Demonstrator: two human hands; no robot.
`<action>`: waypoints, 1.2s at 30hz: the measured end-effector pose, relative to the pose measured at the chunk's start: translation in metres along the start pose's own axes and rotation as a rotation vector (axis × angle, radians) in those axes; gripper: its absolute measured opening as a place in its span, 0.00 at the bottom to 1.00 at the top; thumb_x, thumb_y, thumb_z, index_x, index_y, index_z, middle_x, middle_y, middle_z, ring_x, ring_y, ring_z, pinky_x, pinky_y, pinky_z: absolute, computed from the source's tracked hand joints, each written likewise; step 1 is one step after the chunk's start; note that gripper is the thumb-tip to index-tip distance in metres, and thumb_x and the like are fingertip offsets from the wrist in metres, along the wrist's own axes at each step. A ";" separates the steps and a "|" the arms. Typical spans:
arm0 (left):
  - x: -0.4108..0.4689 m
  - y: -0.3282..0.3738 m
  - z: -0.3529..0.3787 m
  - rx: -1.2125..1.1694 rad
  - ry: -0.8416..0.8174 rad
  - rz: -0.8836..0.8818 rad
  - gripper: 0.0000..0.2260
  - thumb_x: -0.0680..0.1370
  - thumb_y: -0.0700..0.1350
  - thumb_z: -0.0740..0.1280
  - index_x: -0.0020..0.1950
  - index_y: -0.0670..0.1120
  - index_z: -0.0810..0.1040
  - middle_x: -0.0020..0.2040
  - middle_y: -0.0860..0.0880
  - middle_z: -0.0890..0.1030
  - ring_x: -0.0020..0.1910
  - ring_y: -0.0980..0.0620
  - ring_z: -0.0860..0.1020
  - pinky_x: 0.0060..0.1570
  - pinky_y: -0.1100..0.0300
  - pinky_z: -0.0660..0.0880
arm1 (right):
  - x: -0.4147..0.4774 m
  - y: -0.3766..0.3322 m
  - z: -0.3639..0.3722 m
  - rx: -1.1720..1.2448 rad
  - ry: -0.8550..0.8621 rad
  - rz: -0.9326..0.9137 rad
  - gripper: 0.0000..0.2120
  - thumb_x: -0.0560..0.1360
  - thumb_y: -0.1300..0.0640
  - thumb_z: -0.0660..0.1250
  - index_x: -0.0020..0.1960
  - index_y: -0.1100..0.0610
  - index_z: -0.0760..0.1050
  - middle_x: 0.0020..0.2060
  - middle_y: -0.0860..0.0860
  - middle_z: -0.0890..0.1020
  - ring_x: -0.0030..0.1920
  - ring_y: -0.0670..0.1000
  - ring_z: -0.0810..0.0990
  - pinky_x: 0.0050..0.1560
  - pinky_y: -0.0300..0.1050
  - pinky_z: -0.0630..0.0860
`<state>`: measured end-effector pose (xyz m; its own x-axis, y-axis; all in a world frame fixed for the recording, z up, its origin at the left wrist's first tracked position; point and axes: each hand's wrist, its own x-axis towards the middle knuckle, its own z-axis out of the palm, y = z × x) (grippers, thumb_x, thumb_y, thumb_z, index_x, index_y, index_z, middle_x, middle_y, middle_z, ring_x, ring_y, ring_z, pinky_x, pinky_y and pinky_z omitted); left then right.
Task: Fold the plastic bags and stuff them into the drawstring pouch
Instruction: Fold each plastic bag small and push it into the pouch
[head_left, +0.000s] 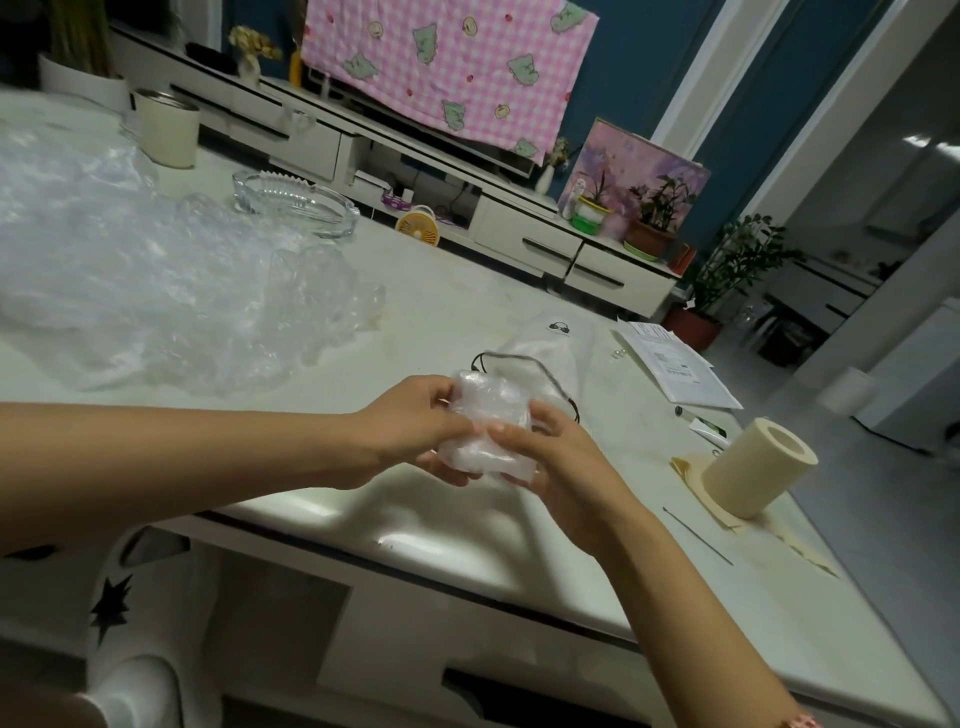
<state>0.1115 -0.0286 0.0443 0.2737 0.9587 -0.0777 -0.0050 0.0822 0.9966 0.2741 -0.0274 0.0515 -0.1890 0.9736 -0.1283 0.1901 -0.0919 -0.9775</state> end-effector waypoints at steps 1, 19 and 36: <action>-0.001 0.000 0.001 -0.011 0.000 -0.003 0.10 0.78 0.35 0.63 0.59 0.38 0.74 0.49 0.38 0.81 0.33 0.45 0.82 0.34 0.57 0.81 | -0.002 -0.002 0.000 0.070 -0.048 0.016 0.14 0.72 0.63 0.69 0.57 0.57 0.75 0.48 0.52 0.83 0.45 0.48 0.82 0.42 0.40 0.77; 0.004 0.000 -0.003 0.152 0.189 0.099 0.14 0.74 0.26 0.57 0.35 0.38 0.78 0.37 0.43 0.78 0.20 0.58 0.72 0.23 0.68 0.71 | 0.021 -0.006 0.005 0.138 -0.169 0.128 0.17 0.66 0.58 0.70 0.54 0.59 0.75 0.47 0.56 0.80 0.46 0.53 0.80 0.45 0.46 0.77; 0.012 0.003 -0.010 0.100 0.185 -0.087 0.09 0.74 0.32 0.64 0.38 0.44 0.75 0.34 0.47 0.74 0.29 0.53 0.72 0.26 0.67 0.70 | 0.024 -0.003 0.004 0.032 -0.125 0.108 0.11 0.75 0.62 0.67 0.57 0.63 0.77 0.46 0.55 0.81 0.39 0.49 0.79 0.38 0.38 0.77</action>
<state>0.1048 -0.0139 0.0456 0.0876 0.9835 -0.1582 0.1093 0.1484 0.9829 0.2651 -0.0043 0.0508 -0.2885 0.9242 -0.2504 0.1850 -0.2028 -0.9616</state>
